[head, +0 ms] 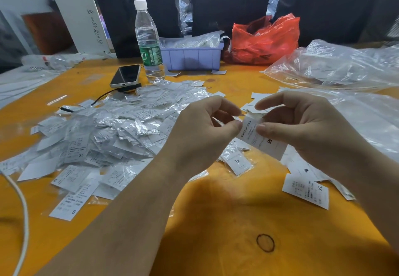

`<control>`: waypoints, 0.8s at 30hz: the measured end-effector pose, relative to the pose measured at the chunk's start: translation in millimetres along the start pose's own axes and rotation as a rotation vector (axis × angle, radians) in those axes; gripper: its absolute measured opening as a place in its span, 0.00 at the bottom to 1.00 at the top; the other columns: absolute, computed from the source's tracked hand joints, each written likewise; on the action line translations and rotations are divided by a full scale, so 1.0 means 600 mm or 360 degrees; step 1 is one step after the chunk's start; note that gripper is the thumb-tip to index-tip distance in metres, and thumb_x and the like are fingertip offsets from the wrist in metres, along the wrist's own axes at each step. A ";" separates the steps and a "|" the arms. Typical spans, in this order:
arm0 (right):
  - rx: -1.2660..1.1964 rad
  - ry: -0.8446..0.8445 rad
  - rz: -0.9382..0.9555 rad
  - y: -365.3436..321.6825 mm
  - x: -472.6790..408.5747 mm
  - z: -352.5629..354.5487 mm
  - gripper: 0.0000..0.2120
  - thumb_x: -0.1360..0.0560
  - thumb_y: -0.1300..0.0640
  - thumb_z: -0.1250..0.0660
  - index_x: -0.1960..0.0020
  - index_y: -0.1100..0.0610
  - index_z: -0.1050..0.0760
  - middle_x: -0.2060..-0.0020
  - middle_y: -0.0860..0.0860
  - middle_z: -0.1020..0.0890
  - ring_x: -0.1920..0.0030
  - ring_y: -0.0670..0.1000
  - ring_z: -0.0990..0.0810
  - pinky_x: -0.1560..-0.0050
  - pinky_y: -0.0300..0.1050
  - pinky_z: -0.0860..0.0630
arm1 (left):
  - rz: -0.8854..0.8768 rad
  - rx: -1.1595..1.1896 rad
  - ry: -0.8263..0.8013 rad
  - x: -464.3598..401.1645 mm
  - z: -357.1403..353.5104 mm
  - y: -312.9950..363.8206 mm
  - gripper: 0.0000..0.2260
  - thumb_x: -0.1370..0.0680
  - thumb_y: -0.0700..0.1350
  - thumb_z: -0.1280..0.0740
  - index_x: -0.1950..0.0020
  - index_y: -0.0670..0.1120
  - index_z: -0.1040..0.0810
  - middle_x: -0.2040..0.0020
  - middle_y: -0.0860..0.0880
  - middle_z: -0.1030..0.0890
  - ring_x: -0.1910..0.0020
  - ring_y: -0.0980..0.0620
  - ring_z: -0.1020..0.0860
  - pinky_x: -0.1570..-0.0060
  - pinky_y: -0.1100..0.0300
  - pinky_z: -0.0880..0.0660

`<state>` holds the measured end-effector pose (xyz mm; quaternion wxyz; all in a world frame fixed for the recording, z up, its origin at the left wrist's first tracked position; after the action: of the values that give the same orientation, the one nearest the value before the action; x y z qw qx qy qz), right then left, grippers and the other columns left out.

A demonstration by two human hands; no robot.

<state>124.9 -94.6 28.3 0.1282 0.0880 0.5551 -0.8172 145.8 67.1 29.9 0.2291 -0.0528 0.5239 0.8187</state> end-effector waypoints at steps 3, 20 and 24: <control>-0.0031 -0.0006 0.0016 -0.002 0.002 -0.004 0.18 0.38 0.50 0.28 0.49 0.50 0.21 0.61 0.51 0.14 0.57 0.54 0.15 0.53 0.56 0.19 | 0.0012 -0.0022 -0.0006 0.000 -0.002 -0.001 0.02 0.22 0.45 0.31 0.54 0.52 0.20 0.60 0.55 0.17 0.61 0.56 0.21 0.64 0.59 0.21; 0.0041 0.0012 0.0020 0.009 -0.003 -0.007 0.12 0.29 0.61 0.27 0.48 0.50 0.22 0.60 0.50 0.14 0.58 0.54 0.15 0.52 0.59 0.19 | -0.0148 -0.0119 -0.0097 0.009 -0.023 0.010 0.02 0.24 0.46 0.30 0.52 0.53 0.19 0.59 0.55 0.19 0.61 0.57 0.22 0.66 0.69 0.26; -0.0013 -0.0012 0.0002 0.009 -0.002 -0.009 0.11 0.29 0.61 0.28 0.48 0.51 0.21 0.60 0.51 0.14 0.58 0.54 0.15 0.54 0.55 0.19 | -0.0020 -0.0043 -0.0174 0.005 -0.030 -0.004 0.07 0.24 0.49 0.28 0.47 0.54 0.21 0.56 0.54 0.19 0.60 0.57 0.21 0.63 0.61 0.21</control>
<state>127.9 -91.4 22.2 0.1311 0.0847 0.5579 -0.8151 141.6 52.8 18.7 0.2617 -0.0143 0.4993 0.8258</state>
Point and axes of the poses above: each hand's wrist, its own x-axis away from the middle knuckle, its own z-axis out of the back of the hand, y = z × x, the point moved 7 cm from there along -x, towards the middle knuckle
